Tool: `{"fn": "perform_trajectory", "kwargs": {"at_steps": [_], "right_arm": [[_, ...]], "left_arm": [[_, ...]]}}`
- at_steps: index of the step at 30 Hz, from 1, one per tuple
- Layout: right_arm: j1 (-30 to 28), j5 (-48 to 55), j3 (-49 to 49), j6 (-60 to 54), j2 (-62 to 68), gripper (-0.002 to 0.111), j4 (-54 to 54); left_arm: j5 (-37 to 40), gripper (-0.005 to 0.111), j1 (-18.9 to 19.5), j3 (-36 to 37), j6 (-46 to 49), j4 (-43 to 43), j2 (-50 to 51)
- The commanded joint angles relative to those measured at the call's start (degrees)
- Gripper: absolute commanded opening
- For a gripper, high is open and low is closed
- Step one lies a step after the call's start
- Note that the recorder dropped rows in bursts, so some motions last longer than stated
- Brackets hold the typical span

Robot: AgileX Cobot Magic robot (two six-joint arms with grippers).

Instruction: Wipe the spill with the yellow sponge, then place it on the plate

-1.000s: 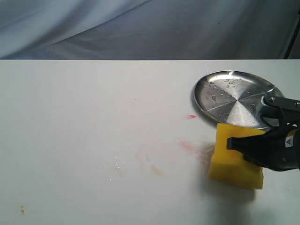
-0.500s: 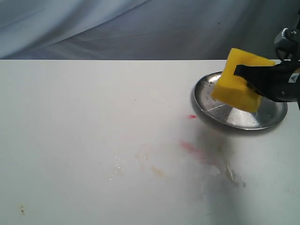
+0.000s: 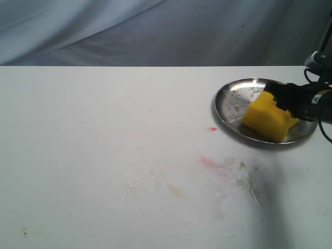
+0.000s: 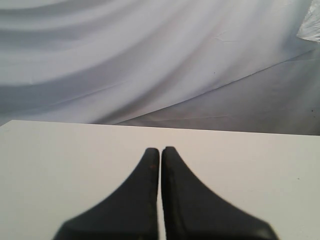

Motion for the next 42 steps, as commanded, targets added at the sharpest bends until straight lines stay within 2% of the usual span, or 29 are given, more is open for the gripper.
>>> {"fn": "perform_trajectory", "kwargs": {"at_steps": [1, 6, 12, 15, 19, 26, 34, 42], "right_arm": [[-0.4, -4.0, -0.4, 1.4, -0.1, 0.063, -0.2], [0.1, -5.8, 1.7, 4.4, -4.3, 0.067, -0.2], [0.1, -14.3, 8.6, 5.8, -19.8, 0.063, -0.2], [0.1, -14.3, 11.4, 3.7, -29.9, 0.054, -0.2], [0.1, -13.9, 14.2, -0.9, -43.8, 0.035, -0.3], [0.1, -1.3, 14.5, -12.9, -64.1, 0.001, -2.3], [0.1, 6.6, 14.5, -21.1, -78.1, 0.0, -2.3], [0.1, 6.4, 14.5, -33.1, -84.6, 0.0, -2.3]], "left_arm": [[-0.1, 0.003, -0.4, 0.3, -0.2, 0.1, -0.2], [-0.1, 0.003, -0.4, 0.3, -0.2, 0.1, -0.2], [-0.1, 0.003, -0.4, 0.3, -0.2, 0.1, -0.2], [-0.1, 0.003, -0.4, 0.3, -0.2, 0.1, -0.2], [-0.1, 0.003, -0.4, 0.3, -0.2, 0.1, -0.2], [-0.1, 0.003, -0.4, 0.3, -0.2, 0.1, -0.2], [-0.1, 0.003, -0.4, 0.3, -0.2, 0.1, -0.2], [-0.1, 0.003, -0.4, 0.3, -0.2, 0.1, -0.2]]}}
